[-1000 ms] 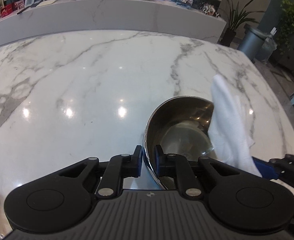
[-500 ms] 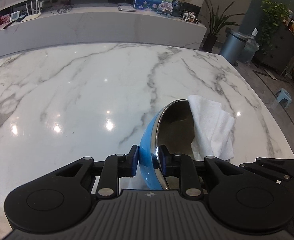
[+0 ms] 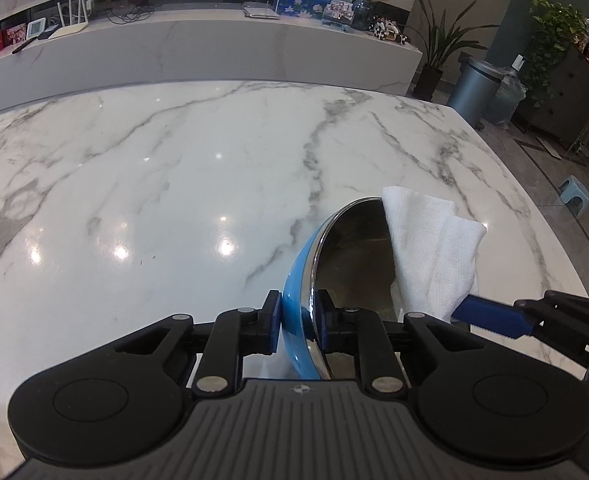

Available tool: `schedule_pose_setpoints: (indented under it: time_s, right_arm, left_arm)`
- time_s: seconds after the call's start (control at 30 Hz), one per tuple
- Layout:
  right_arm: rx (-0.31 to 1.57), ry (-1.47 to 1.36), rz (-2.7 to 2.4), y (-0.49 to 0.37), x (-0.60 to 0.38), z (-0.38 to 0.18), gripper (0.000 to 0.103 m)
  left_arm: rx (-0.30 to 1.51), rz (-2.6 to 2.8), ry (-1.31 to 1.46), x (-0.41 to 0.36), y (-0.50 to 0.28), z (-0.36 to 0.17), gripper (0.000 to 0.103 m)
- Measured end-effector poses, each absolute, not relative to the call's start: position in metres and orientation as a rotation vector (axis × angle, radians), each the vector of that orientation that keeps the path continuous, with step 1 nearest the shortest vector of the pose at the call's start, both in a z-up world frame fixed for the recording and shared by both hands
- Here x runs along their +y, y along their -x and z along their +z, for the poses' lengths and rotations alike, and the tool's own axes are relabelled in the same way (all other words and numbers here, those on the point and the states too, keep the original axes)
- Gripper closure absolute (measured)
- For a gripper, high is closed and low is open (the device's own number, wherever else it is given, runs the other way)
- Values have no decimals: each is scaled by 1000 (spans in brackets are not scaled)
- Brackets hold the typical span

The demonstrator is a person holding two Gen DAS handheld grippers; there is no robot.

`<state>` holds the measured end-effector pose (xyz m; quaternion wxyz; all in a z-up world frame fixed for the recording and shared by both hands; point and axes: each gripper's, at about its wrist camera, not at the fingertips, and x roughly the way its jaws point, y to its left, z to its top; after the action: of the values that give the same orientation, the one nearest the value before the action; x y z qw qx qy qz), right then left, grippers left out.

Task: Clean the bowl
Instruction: 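Lift and tilt the bowl with the left tool while the right tool brings the cloth inside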

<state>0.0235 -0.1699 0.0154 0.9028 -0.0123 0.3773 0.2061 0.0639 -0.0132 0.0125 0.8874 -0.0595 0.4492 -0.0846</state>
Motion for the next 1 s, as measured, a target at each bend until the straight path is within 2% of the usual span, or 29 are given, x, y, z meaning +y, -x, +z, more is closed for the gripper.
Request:
schedule_pose_setpoints:
  time_s: [0.1,0.23,0.33,1.0]
  right_arm:
    - [783,15,421,-28,-168,14,62]
    - [780,15,416,-29,-166,15,75]
    - [804,8,395,-35,-165,9,79]
    - [889,-97,482,-39,-161,-4,79]
  left_arm:
    - [934,-173,124,-14,-64,12,87]
    - [936,-171,124,-14,-64,12,87]
    - [935,-174,123,-15,-64,12,87]
    - [939,-153,111,-15,-63,12,93]
